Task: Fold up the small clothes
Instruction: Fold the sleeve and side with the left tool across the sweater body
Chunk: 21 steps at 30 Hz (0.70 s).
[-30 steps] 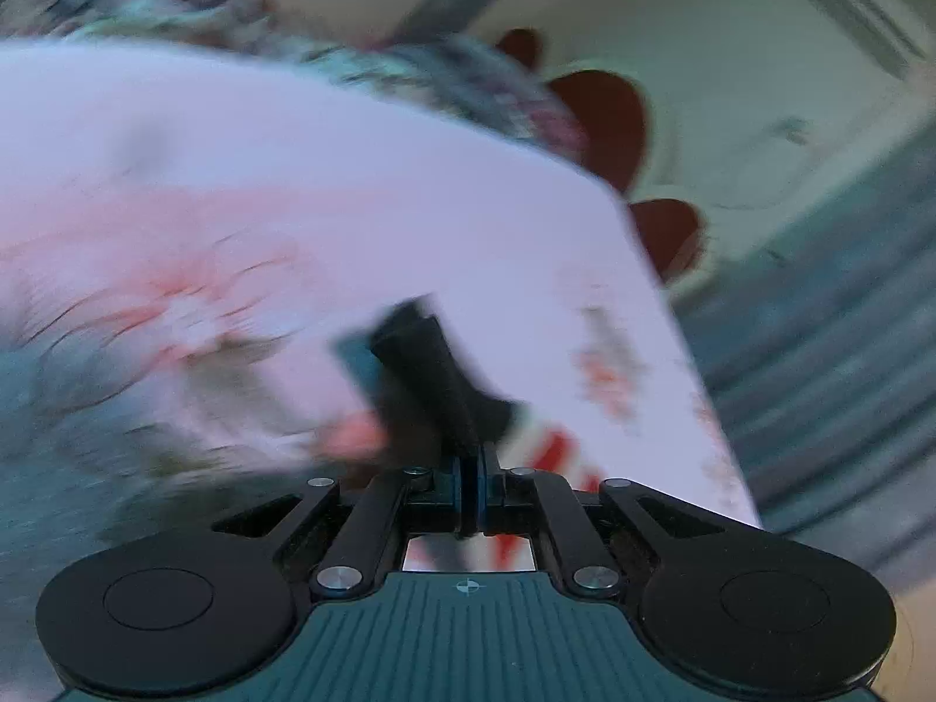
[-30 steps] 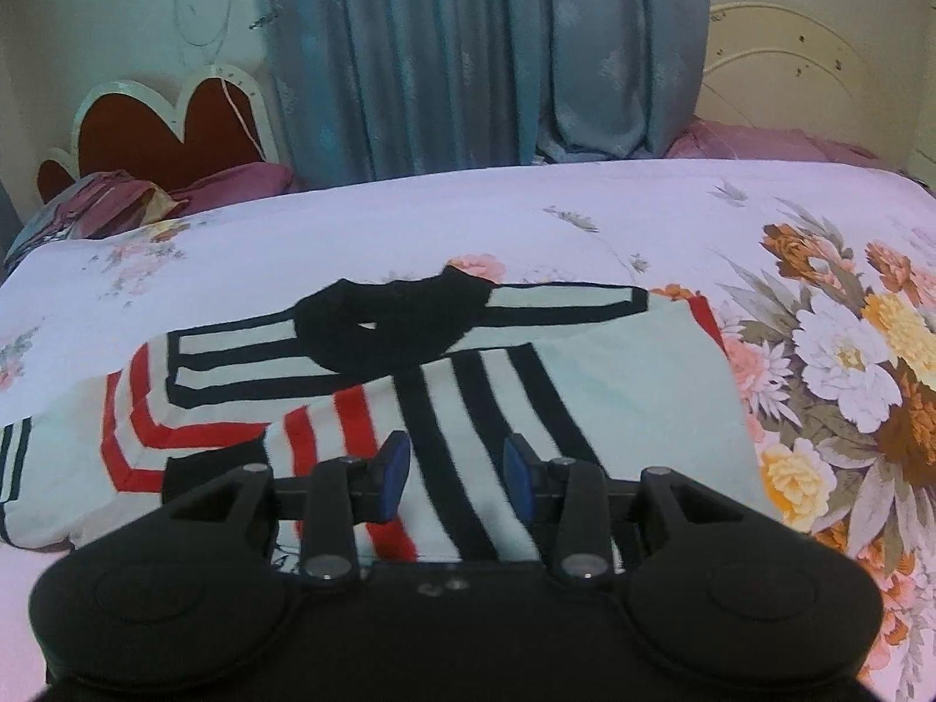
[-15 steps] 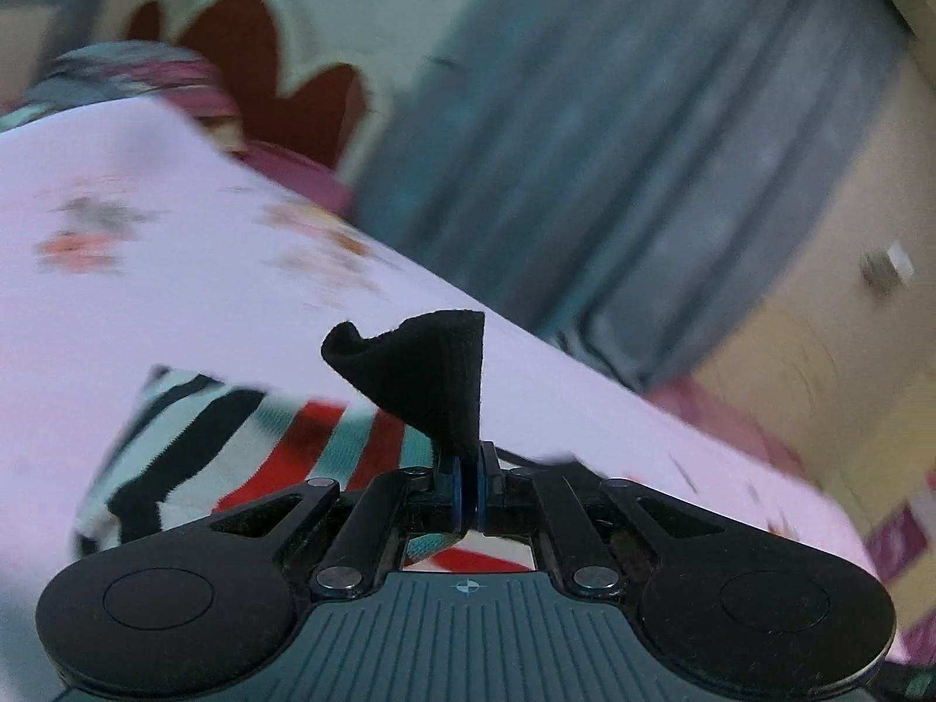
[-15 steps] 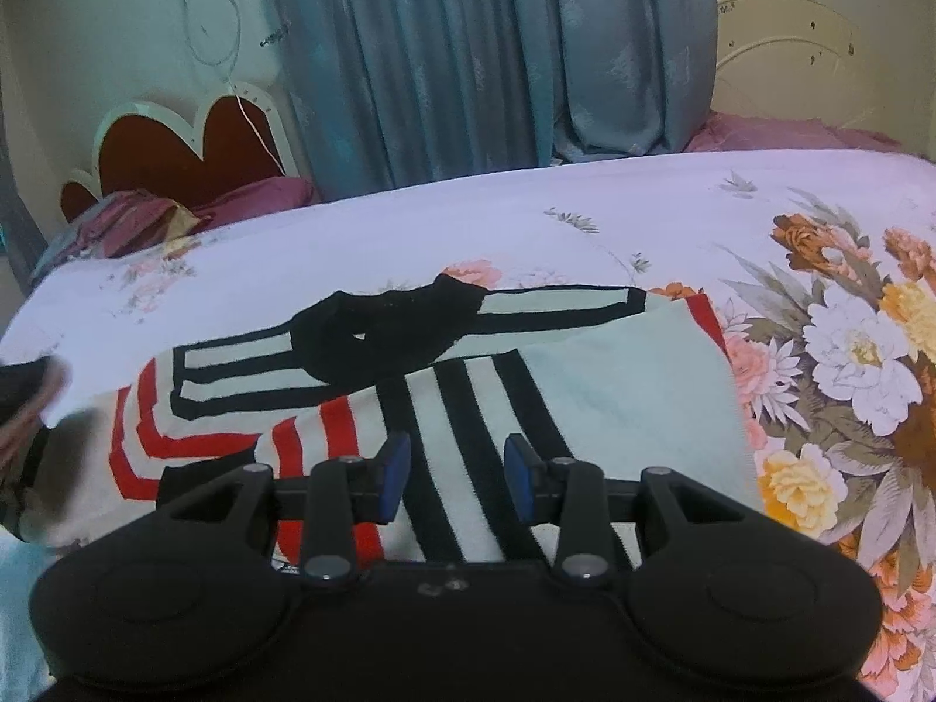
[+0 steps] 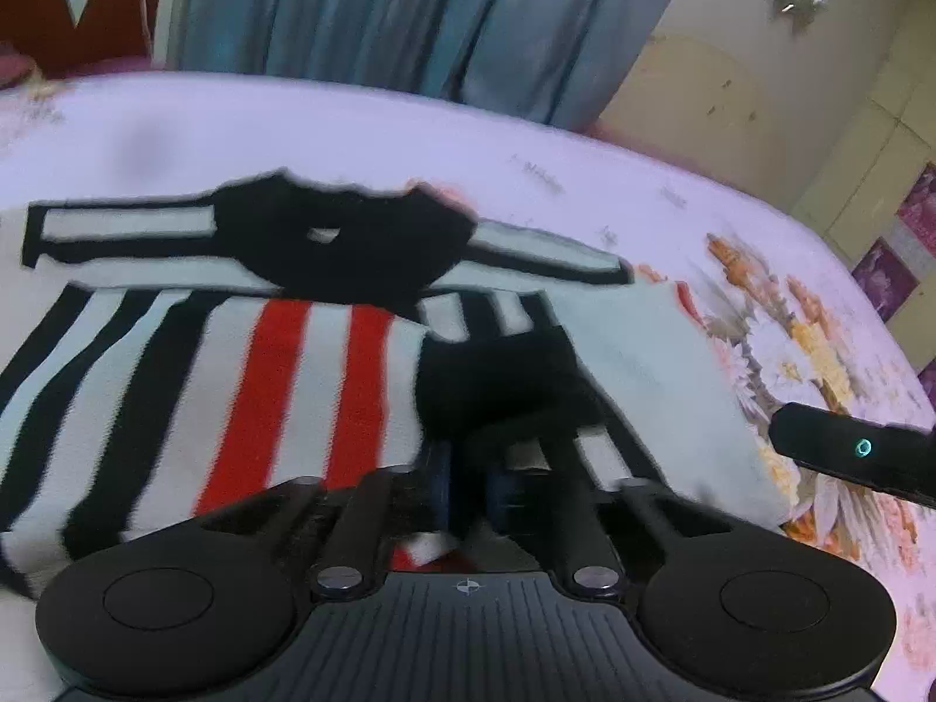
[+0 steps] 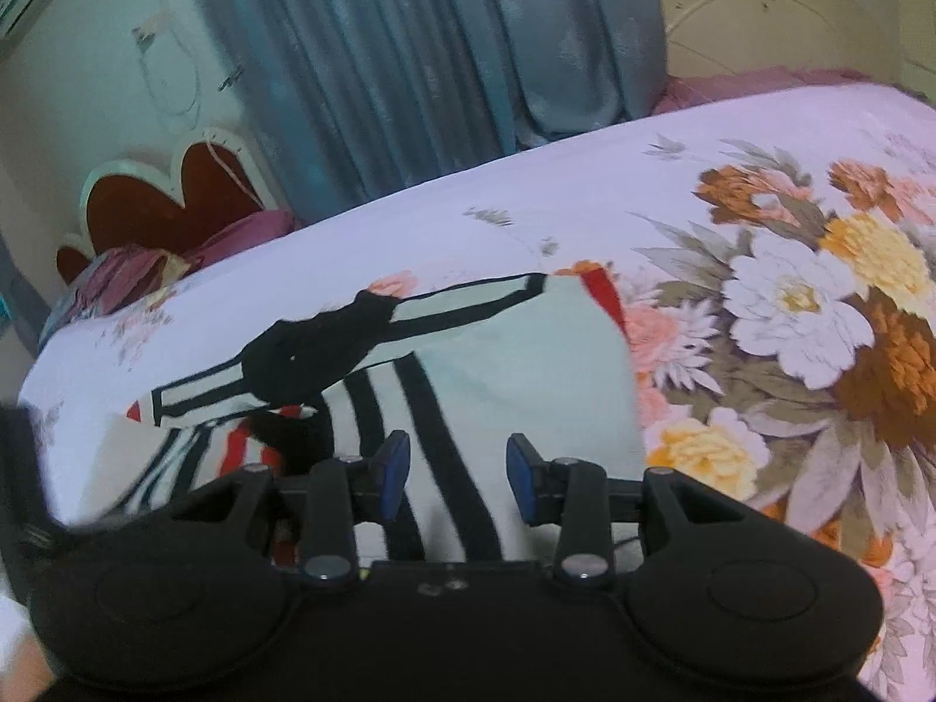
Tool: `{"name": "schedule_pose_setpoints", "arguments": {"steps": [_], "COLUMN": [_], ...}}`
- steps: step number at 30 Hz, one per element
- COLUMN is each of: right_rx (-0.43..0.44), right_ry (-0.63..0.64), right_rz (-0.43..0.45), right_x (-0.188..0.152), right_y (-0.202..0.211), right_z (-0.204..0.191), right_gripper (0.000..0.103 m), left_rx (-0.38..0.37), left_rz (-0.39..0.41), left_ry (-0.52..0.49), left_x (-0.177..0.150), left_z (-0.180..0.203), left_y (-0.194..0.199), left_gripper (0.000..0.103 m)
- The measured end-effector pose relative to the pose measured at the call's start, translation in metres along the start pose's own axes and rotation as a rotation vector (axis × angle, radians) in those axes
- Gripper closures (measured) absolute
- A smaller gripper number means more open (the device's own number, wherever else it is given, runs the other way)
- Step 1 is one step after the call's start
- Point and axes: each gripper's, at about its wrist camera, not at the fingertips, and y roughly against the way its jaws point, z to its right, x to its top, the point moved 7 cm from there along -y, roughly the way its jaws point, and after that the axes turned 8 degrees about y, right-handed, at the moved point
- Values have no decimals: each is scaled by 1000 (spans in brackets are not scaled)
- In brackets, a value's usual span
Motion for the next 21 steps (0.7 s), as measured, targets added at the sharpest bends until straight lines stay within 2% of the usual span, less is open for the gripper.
{"name": "schedule_pose_setpoints", "arguments": {"steps": [1, 2, 5, 7, 8, 10, 12, 15, 17, 18, 20, 21], "right_rx": [8, 15, 69, 114, 133, 151, 142, 122, 109, 106, 98, 87], "right_ry": [-11, -16, -26, -46, -53, -66, -68, -66, -47, -36, -1, 23], "right_rz": [4, 9, 4, -10, -17, -35, -41, -76, -101, -114, -120, -124], "right_x": [0, 0, 0, 0, -1, -3, -3, -6, -9, -11, -12, -11], "right_y": [2, 3, -1, -8, -12, -24, -36, -56, -69, -74, -80, -82], "right_z": [2, 3, -3, -11, -16, -23, -26, -25, -26, -28, -33, -36], "right_gripper": [62, 58, 56, 57, 57, 57, 57, 57, 57, 59, 64, 74], "left_rx": [-37, -55, 0, 37, 69, 172, 256, 312, 320, 330, 350, 353], "left_rz": [-5, 4, 102, 151, 165, 187, 177, 129, 117, 113, 134, 145], "left_ry": [10, 18, -53, -54, -57, -62, -39, 35, 62, 62, 84, 93], "left_x": [-6, -5, -1, 1, 2, -4, -15, -29, -32, -34, -28, -25], "left_z": [1, 3, -3, -30, -43, -83, -128, -173, -188, -192, -200, -202], "left_y": [5, 13, 55, 92, 98, 126, 149, 159, 155, 150, 145, 144], "left_gripper": [41, 36, 36, 36, 36, 36, 36, 37, 47, 54, 61, 64]}}
